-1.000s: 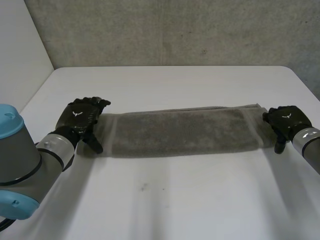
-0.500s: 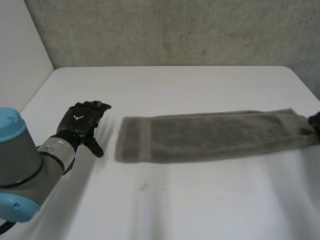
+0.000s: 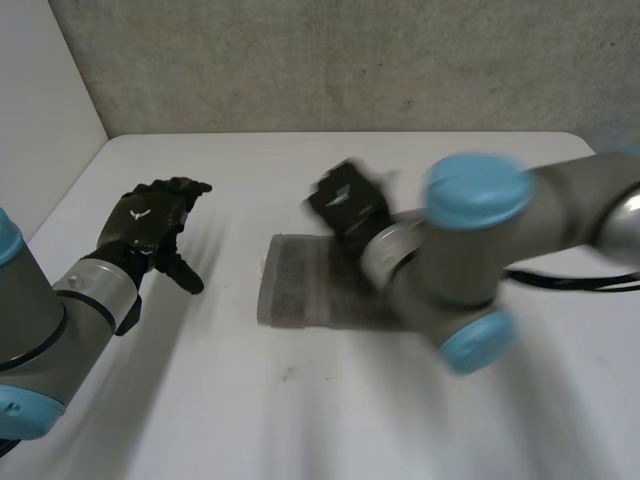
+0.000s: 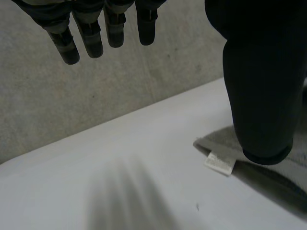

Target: Fold the towel.

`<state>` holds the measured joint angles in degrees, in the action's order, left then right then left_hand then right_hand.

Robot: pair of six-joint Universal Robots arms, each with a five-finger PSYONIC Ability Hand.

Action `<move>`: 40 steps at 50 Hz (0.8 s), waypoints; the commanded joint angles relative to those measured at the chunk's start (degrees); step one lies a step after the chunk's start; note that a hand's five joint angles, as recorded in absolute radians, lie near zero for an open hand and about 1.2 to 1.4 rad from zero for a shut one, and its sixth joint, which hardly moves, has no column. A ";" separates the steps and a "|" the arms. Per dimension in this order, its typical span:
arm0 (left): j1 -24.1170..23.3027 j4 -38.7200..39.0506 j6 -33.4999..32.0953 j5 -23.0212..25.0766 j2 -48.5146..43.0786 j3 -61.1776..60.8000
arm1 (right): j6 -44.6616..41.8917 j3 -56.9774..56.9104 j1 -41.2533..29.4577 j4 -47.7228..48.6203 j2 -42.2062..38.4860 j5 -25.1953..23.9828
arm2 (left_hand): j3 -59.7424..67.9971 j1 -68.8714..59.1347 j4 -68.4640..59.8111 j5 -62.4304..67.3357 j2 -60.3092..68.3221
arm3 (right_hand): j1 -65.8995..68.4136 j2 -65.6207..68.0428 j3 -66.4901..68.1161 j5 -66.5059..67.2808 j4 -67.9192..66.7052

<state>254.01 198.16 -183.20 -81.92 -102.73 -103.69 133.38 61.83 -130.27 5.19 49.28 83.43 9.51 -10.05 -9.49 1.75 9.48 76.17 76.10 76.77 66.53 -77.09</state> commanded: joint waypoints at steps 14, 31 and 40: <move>0.17 -0.23 1.79 0.01 1.22 -0.11 | -0.58 -0.66 -9.39 -2.01 -6.23 2.26 | 0.49 0.05 -0.51 -1.75 0.52 | -23.93 -23.85 -24.52 -24.28 24.84; -0.27 0.30 1.53 0.18 1.22 -0.99 | 21.83 24.55 14.50 -3.52 12.51 1.91 | 0.49 0.05 -0.51 -1.75 0.52 | -66.17 -66.10 -66.77 -66.53 67.09; -2.19 -2.15 2.05 0.01 1.13 2.43 | 18.75 31.07 20.23 1.84 11.63 1.56 | 0.49 0.05 -0.51 -1.75 0.52 | -57.01 -56.93 -57.60 -57.37 57.92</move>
<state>253.21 197.92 -181.55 -81.79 -101.53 -103.71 154.05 90.07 -112.43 3.53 61.70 85.39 9.50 -10.05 -9.47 1.75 9.48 15.06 15.06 14.80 4.62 -15.57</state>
